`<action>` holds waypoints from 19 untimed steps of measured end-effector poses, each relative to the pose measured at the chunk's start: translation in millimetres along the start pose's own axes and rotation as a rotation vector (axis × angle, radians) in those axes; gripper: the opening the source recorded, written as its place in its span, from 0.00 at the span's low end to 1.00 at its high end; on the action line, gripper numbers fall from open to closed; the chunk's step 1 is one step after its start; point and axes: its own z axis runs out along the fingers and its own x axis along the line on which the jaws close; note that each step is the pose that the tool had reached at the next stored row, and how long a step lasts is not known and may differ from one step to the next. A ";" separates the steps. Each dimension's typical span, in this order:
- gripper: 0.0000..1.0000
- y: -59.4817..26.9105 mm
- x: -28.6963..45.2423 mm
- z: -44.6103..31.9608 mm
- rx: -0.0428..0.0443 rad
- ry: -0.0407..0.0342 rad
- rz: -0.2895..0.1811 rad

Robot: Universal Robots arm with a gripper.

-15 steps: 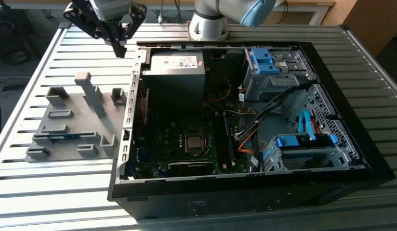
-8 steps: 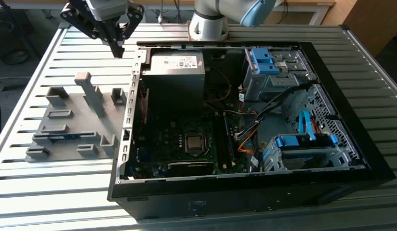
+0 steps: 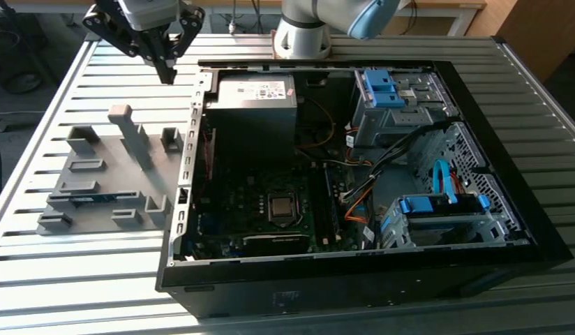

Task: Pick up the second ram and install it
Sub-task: 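Reach for the second ram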

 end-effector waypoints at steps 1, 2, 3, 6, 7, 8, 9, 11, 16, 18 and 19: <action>0.11 -0.1 0.6 0.0 0.0000 0.0000 0.000; 0.11 -0.1 1.2 0.0 0.0000 0.0000 0.000; 0.11 -0.1 1.8 0.1 0.0000 0.0000 0.000; 0.11 -0.3 3.8 0.1 0.0000 0.0000 0.000; 0.11 -0.4 4.4 0.1 0.0000 0.0000 0.000; 0.11 -0.4 5.1 0.1 0.0000 0.0000 0.000; 0.11 -0.5 5.8 0.2 0.0000 0.0000 0.000; 0.11 -0.6 7.2 0.2 0.0000 0.0000 0.000; 0.11 -0.8 10.0 0.3 0.0000 0.0000 0.000; 0.11 -0.9 11.4 0.3 0.0001 0.0000 0.000; 0.11 -1.0 12.3 0.3 0.0000 0.0000 0.000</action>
